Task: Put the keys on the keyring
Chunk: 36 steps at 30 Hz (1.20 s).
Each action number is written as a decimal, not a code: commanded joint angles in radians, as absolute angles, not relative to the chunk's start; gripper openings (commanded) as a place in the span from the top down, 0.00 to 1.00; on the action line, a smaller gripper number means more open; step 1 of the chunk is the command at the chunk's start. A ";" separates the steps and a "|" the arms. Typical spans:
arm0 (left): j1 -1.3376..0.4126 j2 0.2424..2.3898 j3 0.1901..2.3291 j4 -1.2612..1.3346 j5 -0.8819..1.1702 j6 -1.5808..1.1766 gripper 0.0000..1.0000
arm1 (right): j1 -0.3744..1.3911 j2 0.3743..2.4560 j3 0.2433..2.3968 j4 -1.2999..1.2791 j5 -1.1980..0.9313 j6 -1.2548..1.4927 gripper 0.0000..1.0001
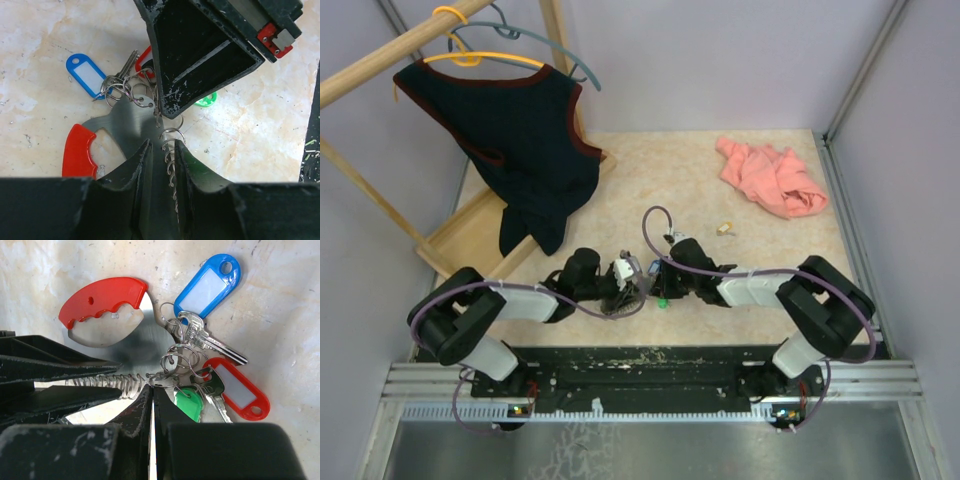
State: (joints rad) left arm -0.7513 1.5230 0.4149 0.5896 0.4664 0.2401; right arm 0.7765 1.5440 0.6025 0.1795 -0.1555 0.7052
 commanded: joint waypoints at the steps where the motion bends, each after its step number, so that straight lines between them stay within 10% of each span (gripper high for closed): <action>1: -0.756 1.476 0.424 0.625 0.446 0.194 0.70 | 0.775 1.471 0.640 0.196 -0.163 0.602 1.00; 36: -0.477 1.565 0.183 1.523 0.753 -0.227 0.72 | 0.760 1.405 0.534 0.769 -0.473 -0.083 1.00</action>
